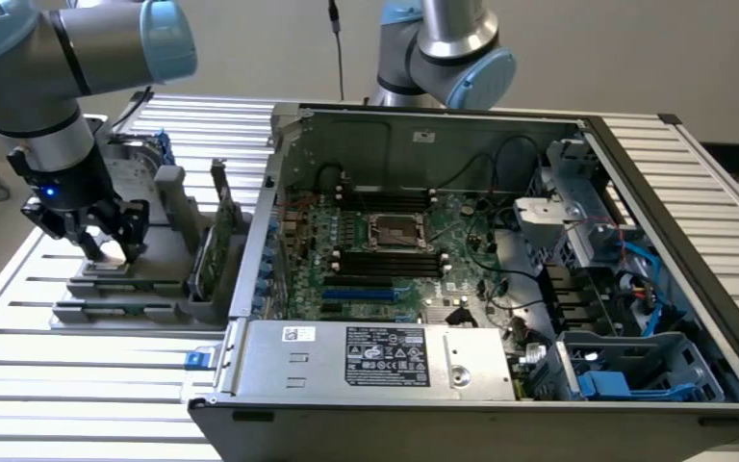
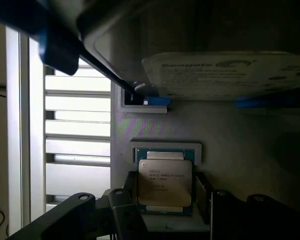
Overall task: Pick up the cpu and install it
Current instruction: 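Pick up the cpu and move it towards the insertion slot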
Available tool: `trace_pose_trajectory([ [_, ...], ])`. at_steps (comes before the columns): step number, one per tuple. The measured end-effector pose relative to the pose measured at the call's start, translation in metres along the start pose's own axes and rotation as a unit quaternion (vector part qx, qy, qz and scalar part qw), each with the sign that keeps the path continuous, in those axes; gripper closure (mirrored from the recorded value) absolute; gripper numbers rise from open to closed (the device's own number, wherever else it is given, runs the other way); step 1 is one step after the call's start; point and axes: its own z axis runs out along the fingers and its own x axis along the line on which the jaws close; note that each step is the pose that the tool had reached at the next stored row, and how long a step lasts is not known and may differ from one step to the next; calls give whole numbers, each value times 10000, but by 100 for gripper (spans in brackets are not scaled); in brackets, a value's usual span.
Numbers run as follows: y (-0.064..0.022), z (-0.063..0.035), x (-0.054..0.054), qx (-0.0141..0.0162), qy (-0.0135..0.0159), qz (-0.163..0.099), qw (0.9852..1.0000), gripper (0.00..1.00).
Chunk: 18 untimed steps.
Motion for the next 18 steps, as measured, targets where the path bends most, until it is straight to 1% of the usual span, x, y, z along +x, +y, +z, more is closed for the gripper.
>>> trace_pose_trajectory([
  [6,0,-1,0,-7,1,2,10000,44],
  [7,0,-1,0,-10,1,3,10000,46],
  [12,0,-2,0,-25,-2,3,10000,46],
  [18,1,-51,3,-44,-1,1,10000,46],
])
